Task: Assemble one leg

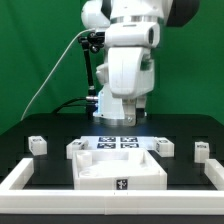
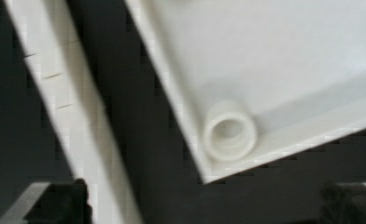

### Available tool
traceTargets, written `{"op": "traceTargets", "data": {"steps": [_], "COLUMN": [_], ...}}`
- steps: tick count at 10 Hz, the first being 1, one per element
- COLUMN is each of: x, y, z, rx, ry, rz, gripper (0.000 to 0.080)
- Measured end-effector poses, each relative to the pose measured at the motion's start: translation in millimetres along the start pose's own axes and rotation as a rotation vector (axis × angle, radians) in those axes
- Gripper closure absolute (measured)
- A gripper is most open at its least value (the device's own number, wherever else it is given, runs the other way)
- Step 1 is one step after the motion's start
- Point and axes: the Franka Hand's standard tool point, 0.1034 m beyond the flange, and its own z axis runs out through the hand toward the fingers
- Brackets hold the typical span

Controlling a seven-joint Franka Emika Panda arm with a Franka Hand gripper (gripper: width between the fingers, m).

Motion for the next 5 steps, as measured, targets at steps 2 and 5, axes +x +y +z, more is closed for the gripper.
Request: {"op": "traceTargets", "data": {"steps": [2, 5], "x": [-1.6, -2.1], "y": [-9.1, -9.1], "z": [7.8, 8.2], "rx": [0.009, 0.01], "ry": [-0.037, -0.036], "rz": [-0.128, -0.124], "gripper": [0.015, 0.015]}}
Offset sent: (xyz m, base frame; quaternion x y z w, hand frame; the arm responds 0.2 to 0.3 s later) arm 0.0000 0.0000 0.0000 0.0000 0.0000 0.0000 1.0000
